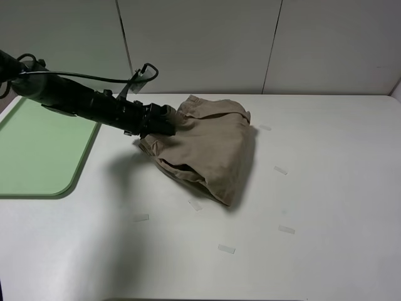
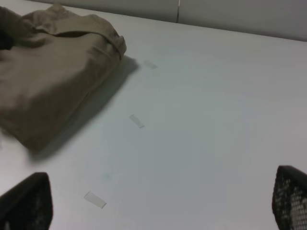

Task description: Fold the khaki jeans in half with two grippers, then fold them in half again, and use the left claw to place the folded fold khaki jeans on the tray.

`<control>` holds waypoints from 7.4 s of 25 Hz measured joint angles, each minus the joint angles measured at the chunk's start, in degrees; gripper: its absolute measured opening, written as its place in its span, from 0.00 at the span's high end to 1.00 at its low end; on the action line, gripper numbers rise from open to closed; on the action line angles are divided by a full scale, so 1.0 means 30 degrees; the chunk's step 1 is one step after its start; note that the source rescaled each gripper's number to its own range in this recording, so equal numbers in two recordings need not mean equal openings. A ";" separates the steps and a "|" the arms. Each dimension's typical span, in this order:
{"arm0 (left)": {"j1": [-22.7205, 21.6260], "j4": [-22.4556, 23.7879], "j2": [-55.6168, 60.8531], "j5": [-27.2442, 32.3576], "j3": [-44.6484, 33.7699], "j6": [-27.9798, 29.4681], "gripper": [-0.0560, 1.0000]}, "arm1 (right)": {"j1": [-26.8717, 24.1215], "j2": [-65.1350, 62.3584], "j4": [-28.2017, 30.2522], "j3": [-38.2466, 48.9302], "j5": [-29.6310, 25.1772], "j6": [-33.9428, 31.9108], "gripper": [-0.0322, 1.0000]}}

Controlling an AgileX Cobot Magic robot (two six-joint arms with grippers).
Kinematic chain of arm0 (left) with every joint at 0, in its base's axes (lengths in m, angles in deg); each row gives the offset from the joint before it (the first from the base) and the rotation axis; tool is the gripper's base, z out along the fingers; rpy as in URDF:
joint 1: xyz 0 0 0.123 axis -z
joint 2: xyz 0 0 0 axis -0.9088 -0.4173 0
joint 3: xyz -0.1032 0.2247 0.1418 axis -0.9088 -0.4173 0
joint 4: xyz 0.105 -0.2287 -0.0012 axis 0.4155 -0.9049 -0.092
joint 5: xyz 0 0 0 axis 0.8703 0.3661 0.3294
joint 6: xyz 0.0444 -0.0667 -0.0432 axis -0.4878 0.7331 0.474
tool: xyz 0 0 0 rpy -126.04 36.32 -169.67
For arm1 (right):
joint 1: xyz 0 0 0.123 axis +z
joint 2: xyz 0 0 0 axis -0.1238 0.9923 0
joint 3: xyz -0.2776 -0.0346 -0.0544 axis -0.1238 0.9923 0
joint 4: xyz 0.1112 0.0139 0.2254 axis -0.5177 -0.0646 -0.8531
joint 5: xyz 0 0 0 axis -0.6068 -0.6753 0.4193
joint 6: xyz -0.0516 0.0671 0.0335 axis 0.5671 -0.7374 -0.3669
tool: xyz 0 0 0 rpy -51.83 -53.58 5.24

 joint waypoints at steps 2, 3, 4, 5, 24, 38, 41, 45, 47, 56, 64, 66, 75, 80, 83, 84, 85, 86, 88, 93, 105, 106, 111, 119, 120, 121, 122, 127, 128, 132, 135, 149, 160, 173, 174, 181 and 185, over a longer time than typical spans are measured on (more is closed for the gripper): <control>-0.0017 0.1067 0.0492 -0.0077 0.0000 0.0955 0.94 | 0.0000 0.0000 0.0000 0.0000 0.0000 0.0000 0.00; -0.0058 0.1552 0.0766 -0.0077 0.0000 0.1344 0.94 | 0.0000 0.0000 0.0000 0.0000 0.0000 0.0000 0.00; -0.0108 0.2129 0.1168 -0.0117 0.0000 0.1717 0.94 | 0.0000 0.0000 0.0000 0.0000 0.0000 0.0000 0.00; -0.0151 0.2626 0.1476 -0.0143 0.0000 0.2050 0.94 | 0.0000 0.0000 0.0000 0.0000 0.0000 0.0000 0.00; -0.2839 1.5811 0.6749 -0.0396 0.0000 0.8552 0.95 | 0.0000 0.0000 0.0000 0.0000 0.0000 0.0000 0.00; -0.4943 2.2200 0.7653 -0.1145 0.0000 1.0691 0.95 | 0.0000 0.0000 0.0000 0.0000 0.0000 0.0000 0.00; -0.4943 2.2322 0.7653 -0.2266 0.0000 1.1317 0.95 | 0.0000 0.0000 0.0000 0.0000 0.0000 0.0000 0.00; -0.4943 2.3670 0.7653 -0.4062 0.0000 1.2479 0.95 | 0.0000 0.0000 0.0000 0.0000 0.0000 0.0000 0.00; -0.4943 2.4190 0.7653 -0.4312 0.0000 1.2735 0.95 | 0.0000 0.0000 0.0000 0.0000 0.0000 0.0000 0.00; -0.5558 2.6990 0.7894 -0.6156 -0.1875 1.3366 0.95 | 0.0000 0.0000 0.0000 0.0000 0.0000 0.0000 0.00; -0.6919 2.8672 0.8799 -0.6521 -0.2992 1.4634 0.95 | 0.0000 0.0000 0.0000 0.0000 0.0000 0.0000 0.00; -0.7082 2.8887 0.8869 -0.6545 -0.2992 1.4819 0.95 | 0.0000 0.0000 0.0000 0.0000 0.0000 0.0000 0.00; -0.7423 2.9069 0.8873 -0.8249 -0.2992 1.5482 0.95 | 0.0000 0.0000 0.0000 0.0000 0.0000 0.0000 0.00; -0.7423 2.9063 0.8873 -0.8378 -0.2992 1.5184 0.95 | 0.0000 0.0000 0.0000 0.0000 0.0000 0.0000 0.00; -0.7423 2.8649 0.8670 -0.8482 -0.2992 1.3936 0.95 | 0.0000 0.0000 0.0000 0.0000 0.0000 0.0000 0.00; -0.7423 2.8381 0.8496 -0.8548 -0.2992 1.3375 0.95 | 0.0000 0.0000 0.0000 0.0000 0.0000 0.0000 0.00; -0.7423 2.8110 0.8272 -0.8608 -0.2992 1.2881 0.95 | 0.0000 0.0000 0.0000 0.0000 0.0000 0.0000 0.00; -0.7446 2.7933 0.8029 -0.8684 -0.2992 1.2532 0.95 | 0.0000 0.0000 0.0000 0.0000 0.0000 0.0000 0.00; -0.7446 2.7864 0.7659 -0.8981 -0.2992 1.2294 0.95 | 0.0000 0.0000 0.0000 0.0000 0.0000 0.0000 0.00; -0.7446 2.7869 0.7549 -0.9330 -0.2992 1.2878 0.95 | 0.0000 0.0000 0.0000 0.0000 0.0000 0.0000 0.00; -0.7446 2.7869 0.8806 -0.8834 -0.2992 1.5937 0.40 | 0.0000 0.0000 0.0000 0.0000 0.0000 0.0000 0.00; -0.7446 2.7869 0.9243 -0.8439 -0.2992 1.6043 0.39 | 0.0000 0.0000 0.0000 0.0000 0.0000 0.0000 0.00; -0.7446 2.7884 1.1130 -0.7383 -0.2992 1.6217 0.37 | 0.0000 0.0000 0.0000 0.0000 0.0000 0.0000 0.00; -0.7301 2.7884 1.2687 -0.6747 -0.2992 1.7050 0.37 | 0.0000 0.0000 0.0000 0.0000 0.0000 0.0000 0.00; -0.7208 2.7884 1.2893 -0.6656 -0.2992 1.7101 0.37 | 0.0000 0.0000 0.0000 0.0000 0.0000 0.0000 0.00; -0.7085 2.7906 1.3131 -0.6546 -0.2992 1.7156 0.37 | 0.0000 0.0000 0.0000 0.0000 0.0000 0.0000 0.00; -0.6953 2.7954 1.3416 -0.6439 -0.2992 1.7203 0.37 | 0.0000 0.0000 0.0000 0.0000 0.0000 0.0000 0.00; -0.6491 2.9062 1.5574 -0.6383 -0.3495 1.8827 0.37 | 0.0000 0.0000 0.0000 0.0000 0.0000 0.0000 0.00; -0.6478 2.9355 1.6212 -0.6442 -0.3694 1.9308 0.37 | 0.0000 0.0000 0.0000 0.0000 0.0000 0.0000 0.00; -0.6478 3.1127 1.8947 -0.7095 -0.4882 2.1058 0.37 | 0.0000 0.0000 0.0000 0.0000 0.0000 0.0000 0.00; -0.6478 3.1920 2.1271 -0.7454 -0.5652 2.1524 0.36 | 0.0000 0.0000 0.0000 0.0000 0.0000 0.0000 0.00; -0.6478 3.2123 3.2209 -0.3564 -0.6626 2.2130 0.22 | 0.0000 0.0000 0.0000 0.0000 0.0000 0.0000 0.00; -0.5464 2.5150 3.6027 0.0833 -0.7499 1.8703 0.22 | 0.0000 0.0000 0.0000 0.0000 0.0000 0.0000 0.00; -0.5160 2.0488 3.9664 0.1008 -1.2345 1.7824 0.22 | 0.0000 0.0000 0.0000 0.0000 0.0000 0.0000 0.00; -0.5160 2.0117 3.9664 0.1008 -1.2632 1.7824 0.22 | 0.0000 0.0000 0.0000 0.0000 0.0000 0.0000 0.00; -0.5160 1.8859 3.9664 0.0985 -1.3869 1.7824 0.22 | 0.0000 0.0000 0.0000 0.0000 0.0000 0.0000 0.00; -0.5160 1.8625 3.9664 0.1290 -1.4343 1.7808 0.22 | 0.0000 0.0000 0.0000 0.0000 0.0000 0.0000 0.00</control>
